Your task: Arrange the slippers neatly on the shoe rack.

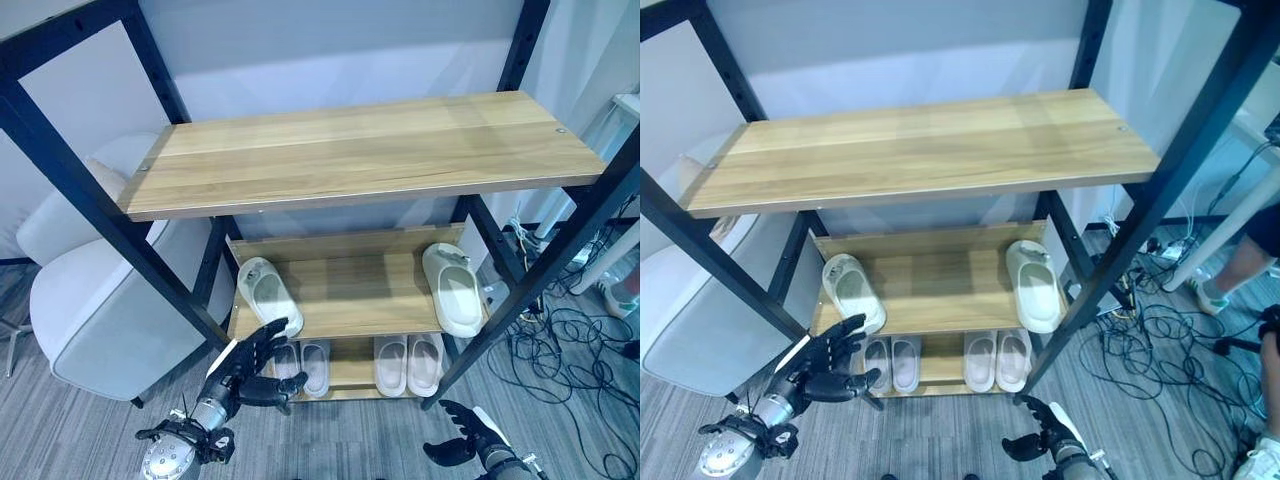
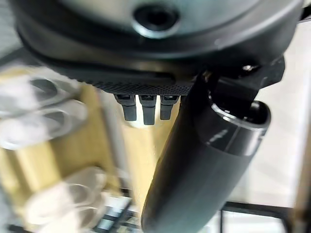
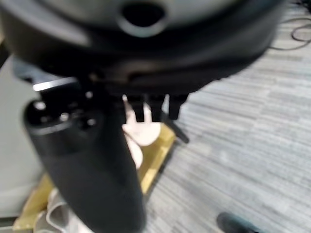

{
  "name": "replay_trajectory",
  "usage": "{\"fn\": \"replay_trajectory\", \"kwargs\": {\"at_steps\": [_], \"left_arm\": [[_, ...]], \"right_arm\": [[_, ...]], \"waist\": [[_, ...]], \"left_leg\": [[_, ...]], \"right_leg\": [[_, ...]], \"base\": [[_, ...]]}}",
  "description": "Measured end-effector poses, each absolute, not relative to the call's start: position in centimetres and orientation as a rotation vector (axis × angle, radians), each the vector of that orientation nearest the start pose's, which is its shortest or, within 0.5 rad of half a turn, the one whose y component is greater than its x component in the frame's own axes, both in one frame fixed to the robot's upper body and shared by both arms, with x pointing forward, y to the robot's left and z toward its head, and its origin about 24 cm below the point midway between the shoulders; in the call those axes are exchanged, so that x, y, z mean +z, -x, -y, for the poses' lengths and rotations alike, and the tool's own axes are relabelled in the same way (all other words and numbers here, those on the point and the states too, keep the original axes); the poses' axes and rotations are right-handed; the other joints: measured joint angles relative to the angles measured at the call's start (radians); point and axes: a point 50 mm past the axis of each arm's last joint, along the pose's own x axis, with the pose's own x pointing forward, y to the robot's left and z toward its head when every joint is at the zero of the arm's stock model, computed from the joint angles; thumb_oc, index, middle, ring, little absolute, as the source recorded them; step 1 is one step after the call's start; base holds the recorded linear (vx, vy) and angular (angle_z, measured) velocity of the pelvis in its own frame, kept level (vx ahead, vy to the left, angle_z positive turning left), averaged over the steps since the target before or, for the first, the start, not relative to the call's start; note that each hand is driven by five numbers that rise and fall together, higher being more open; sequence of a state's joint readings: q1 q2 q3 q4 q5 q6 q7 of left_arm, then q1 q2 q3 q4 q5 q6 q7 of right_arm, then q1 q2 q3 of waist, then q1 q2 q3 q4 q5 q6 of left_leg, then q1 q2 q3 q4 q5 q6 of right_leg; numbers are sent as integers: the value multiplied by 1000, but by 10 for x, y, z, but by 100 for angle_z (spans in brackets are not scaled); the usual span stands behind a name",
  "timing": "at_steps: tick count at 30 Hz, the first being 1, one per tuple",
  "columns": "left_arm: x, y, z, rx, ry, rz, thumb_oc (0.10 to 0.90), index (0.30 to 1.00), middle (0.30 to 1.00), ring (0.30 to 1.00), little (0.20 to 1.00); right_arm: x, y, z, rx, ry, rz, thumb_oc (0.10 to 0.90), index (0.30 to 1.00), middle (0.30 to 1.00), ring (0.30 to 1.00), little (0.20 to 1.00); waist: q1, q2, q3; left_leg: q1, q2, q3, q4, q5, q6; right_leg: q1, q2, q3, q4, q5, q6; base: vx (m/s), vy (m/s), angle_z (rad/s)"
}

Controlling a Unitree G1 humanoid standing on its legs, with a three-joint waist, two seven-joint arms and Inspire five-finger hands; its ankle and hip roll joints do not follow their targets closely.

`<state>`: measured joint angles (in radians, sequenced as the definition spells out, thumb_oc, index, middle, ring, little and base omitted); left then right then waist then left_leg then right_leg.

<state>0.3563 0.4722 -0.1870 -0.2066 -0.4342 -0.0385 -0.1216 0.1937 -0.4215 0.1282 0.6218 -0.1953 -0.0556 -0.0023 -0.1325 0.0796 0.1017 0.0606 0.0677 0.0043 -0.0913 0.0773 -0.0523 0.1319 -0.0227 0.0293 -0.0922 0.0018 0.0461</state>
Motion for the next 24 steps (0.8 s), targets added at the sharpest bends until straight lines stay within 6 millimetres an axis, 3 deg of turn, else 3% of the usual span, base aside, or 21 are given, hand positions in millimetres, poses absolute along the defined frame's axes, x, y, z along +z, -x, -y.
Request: {"fn": "replay_trajectory", "kwargs": {"at_steps": [7,11,16,20,24], "left_arm": [[28,-184,-184,-160,147,-110,800,900,900,900,900],[39,-197,-190,-94,63,-46,800,900,900,900,900],[66,-231,-174,-108,-84,98,800,900,900,900,900],[64,-248,-160,-145,-190,105,800,900,900,900,900],[64,-259,-160,-132,-316,114,800,900,900,900,900]], "right_arm": [[-102,-134,261,84,599,-791,800,900,900,900,900],[-106,-132,253,86,569,-795,800,900,900,900,900],[-112,-131,247,98,560,-820,800,900,900,900,900],[-119,-123,247,85,561,-861,800,900,900,900,900],[-120,-123,245,90,568,-861,800,900,900,900,900]], "waist": [[5,-6,0],[7,-14,1],[-4,-33,-9],[-39,-32,-10],[-59,-29,-11]], "left_leg": [[0,2,-1,1,0,-1],[-3,2,-7,1,1,-1],[-7,-1,-10,1,3,-1],[-7,2,-7,1,3,-1],[-6,2,-1,1,3,-1]], "right_leg": [[0,2,-1,0,0,0],[0,2,-5,0,0,0],[-3,1,-8,0,0,0],[-5,2,-4,0,0,0],[-7,2,0,0,0,0]], "base": [[0,0,0],[1,-22,4],[5,-23,2],[16,-25,-3],[3,-13,-4]]}}
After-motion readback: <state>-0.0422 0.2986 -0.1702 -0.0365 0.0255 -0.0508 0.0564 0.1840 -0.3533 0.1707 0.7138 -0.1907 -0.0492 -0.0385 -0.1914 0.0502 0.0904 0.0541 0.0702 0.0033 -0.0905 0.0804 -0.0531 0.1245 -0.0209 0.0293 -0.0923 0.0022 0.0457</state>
